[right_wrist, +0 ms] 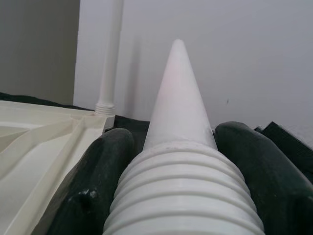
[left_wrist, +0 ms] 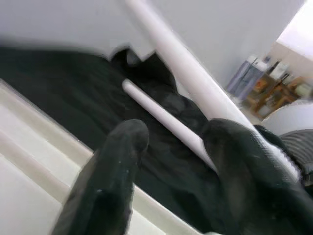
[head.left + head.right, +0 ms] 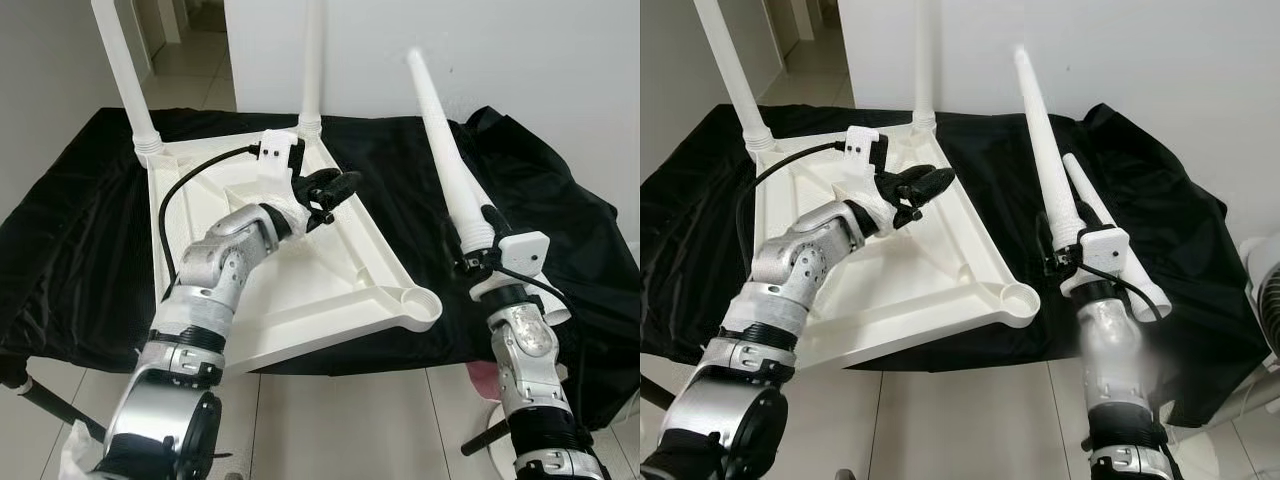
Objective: Building children table
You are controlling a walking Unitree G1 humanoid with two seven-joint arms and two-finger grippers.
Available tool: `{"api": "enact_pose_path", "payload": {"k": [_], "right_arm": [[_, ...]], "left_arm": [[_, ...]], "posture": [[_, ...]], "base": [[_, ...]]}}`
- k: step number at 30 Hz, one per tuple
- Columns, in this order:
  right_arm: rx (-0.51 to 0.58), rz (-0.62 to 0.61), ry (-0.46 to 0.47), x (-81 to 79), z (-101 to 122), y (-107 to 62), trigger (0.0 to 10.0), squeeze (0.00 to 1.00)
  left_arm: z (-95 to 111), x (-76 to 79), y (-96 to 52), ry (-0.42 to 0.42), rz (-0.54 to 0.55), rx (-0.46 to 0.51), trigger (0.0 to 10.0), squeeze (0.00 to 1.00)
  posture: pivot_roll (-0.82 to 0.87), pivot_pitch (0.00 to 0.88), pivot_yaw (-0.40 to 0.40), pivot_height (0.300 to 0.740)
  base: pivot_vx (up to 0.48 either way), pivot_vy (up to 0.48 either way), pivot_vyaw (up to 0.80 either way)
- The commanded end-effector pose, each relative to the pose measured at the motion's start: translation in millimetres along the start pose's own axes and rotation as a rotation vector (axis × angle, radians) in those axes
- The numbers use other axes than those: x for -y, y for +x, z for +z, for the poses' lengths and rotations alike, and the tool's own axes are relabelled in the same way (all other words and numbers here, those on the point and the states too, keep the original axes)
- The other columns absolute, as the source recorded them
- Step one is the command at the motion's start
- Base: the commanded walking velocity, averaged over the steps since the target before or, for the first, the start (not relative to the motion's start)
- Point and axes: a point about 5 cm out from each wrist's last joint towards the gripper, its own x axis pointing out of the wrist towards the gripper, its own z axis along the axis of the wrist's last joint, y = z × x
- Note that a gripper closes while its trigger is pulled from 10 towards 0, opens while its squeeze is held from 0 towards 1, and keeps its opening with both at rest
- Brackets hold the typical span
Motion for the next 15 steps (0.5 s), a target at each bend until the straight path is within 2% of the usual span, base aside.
{"api": "enact_pose_path", "payload": {"k": [1,2,3,4,5,8,9,10,12,13,14,15], "right_arm": [[0.075,0.029,-0.015,-8.3,12.1,8.6,10.0,0.0],[0.075,0.029,-0.015,-8.3,12.1,8.6,10.0,0.0],[0.083,0.052,-0.022,-12.7,12.9,10.1,10.0,0.0],[0.083,0.052,-0.022,-12.7,12.9,10.1,10.0,0.0],[0.093,0.082,-0.025,-19.1,14.2,12.5,10.0,0.0],[0.093,0.082,-0.025,-19.1,14.2,12.5,10.0,0.0],[0.1,0.104,-0.032,-23.5,15.2,14.4,10.0,0.0],[0.112,0.137,-0.041,-31.2,17.4,17.9,10.0,0.0],[0.112,0.137,-0.041,-31.2,17.4,17.9,10.0,0.0],[0.124,0.17,-0.048,-38.5,19.6,20.2,10.0,0.0],[0.124,0.17,-0.048,-38.5,19.6,20.2,10.0,0.0],[0.132,0.205,-0.054,-46.0,21.1,21.2,10.0,0.0]], "left_arm": [[4.4,6.6,2.7,-0.122,-0.168,-0.003,10.0,1.0],[4.4,6.6,2.7,-0.122,-0.168,-0.003,10.0,1.0],[6.8,6.3,4.9,-0.186,-0.18,0.002,10.0,1.0],[6.8,6.3,4.9,-0.186,-0.18,0.002,10.0,1.0],[9.3,7.2,8.5,-0.254,-0.195,-0.004,10.0,1.0],[9.3,7.2,8.5,-0.254,-0.195,-0.004,10.0,1.0],[11.1,8.2,11.5,-0.303,-0.206,-0.016,10.0,1.0],[14.9,8.5,14.9,-0.355,-0.209,-0.025,10.0,0.0],[14.9,8.5,14.9,-0.355,-0.209,-0.025,10.0,0.0],[16.7,8.4,17.7,-0.382,-0.203,-0.045,10.0,0.0],[16.7,8.4,17.7,-0.382,-0.203,-0.045,10.0,0.0],[17.3,7.8,19.9,-0.384,-0.195,-0.062,10.0,0.0]], "posture": [[-0.07,0.0,0.012,0.74],[-0.07,0.0,0.012,0.74],[-0.07,0.0,0.013,0.74],[-0.07,0.0,0.013,0.74],[-0.07,0.0,0.017,0.74],[-0.07,0.0,0.017,0.74],[-0.06,0.0,0.014,0.74],[-0.07,0.0,0.017,0.74],[-0.07,0.0,0.017,0.74],[-0.07,0.0,0.018,0.74],[-0.07,0.0,0.018,0.74],[-0.07,0.0,0.022,0.74]], "base": [[0.0,0.0,0.0],[0.0,0.0,0.0],[0.0,0.0,0.0],[0.0,0.0,0.0],[0.0,0.0,0.0],[0.0,0.0,0.0],[0.0,0.0,0.0],[0.0,0.0,0.0],[0.0,0.0,0.0],[0.0,0.0,0.0],[0.0,0.0,0.0],[0.0,0.0,0.0]]}}
